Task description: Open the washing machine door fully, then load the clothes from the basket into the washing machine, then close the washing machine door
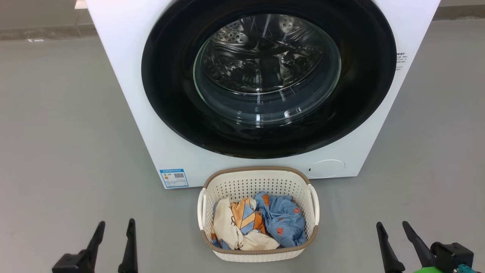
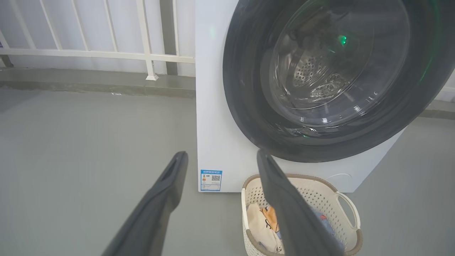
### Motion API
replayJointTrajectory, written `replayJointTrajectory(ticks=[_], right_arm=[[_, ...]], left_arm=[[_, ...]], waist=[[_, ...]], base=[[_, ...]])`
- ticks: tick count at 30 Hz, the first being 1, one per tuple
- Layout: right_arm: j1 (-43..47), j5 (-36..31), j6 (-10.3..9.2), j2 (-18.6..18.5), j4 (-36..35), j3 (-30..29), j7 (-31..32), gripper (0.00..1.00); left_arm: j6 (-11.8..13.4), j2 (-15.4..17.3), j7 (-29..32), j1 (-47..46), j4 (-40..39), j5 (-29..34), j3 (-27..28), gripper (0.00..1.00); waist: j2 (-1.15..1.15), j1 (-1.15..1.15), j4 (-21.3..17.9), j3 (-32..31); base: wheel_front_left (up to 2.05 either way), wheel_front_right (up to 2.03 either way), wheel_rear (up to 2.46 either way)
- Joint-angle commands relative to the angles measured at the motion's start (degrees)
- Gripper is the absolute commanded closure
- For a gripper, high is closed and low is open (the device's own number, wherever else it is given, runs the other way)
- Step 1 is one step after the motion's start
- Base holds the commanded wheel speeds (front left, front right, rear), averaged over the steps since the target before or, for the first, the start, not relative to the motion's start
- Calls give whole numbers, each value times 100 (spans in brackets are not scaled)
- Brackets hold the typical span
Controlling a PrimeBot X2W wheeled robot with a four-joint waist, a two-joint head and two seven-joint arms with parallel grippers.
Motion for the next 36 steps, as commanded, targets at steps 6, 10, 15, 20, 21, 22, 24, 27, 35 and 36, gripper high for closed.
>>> replayJointTrajectory(ticks=[6,10,15,20,21,22,24,27,35,36], right_arm=[[-2,-575,52,-150,-176,165,-201,0],[13,-841,55,-173,-197,179,-268,0],[28,-1191,58,-199,-220,181,-352,0],[26,-1150,58,-147,-214,86,-356,0],[25,-1127,58,-134,-217,64,-356,0],[25,-1114,58,-125,-219,49,-356,0],[29,-1094,58,-108,-227,17,-356,0],[37,-1080,58,-88,-231,-17,-356,0],[47,-1080,58,-68,-243,-44,-356,0],[47,-1078,58,-69,-243,-43,-356,0]], left_arm=[[-34,119,-183,-73,-281,623,169,0],[-36,115,-250,-73,-354,912,178,0],[-39,108,-334,-66,-446,1273,197,0],[-38,91,-338,-72,-454,1277,238,0],[-37,87,-338,-74,-454,1274,252,0],[-36,83,-338,-75,-454,1272,267,0],[-36,76,-338,-78,-454,1269,293,0],[-36,65,-338,-76,-448,1266,333,0],[-36,47,-338,-76,-439,1253,430,0],[-36,45,-338,-80,-440,1253,441,0]], waist=[[0,0,-5,7],[0,0,-1,20],[0,0,3,34],[0,0,4,42],[0,0,4,43],[0,0,4,42],[0,0,8,41],[0,0,10,34],[0,0,17,15],[0,0,18,13]], base=[[0,0,0],[0,0,0],[0,0,0],[0,0,0],[0,0,0],[0,0,0],[0,0,0],[0,0,0],[0,0,0],[0,0,0]])
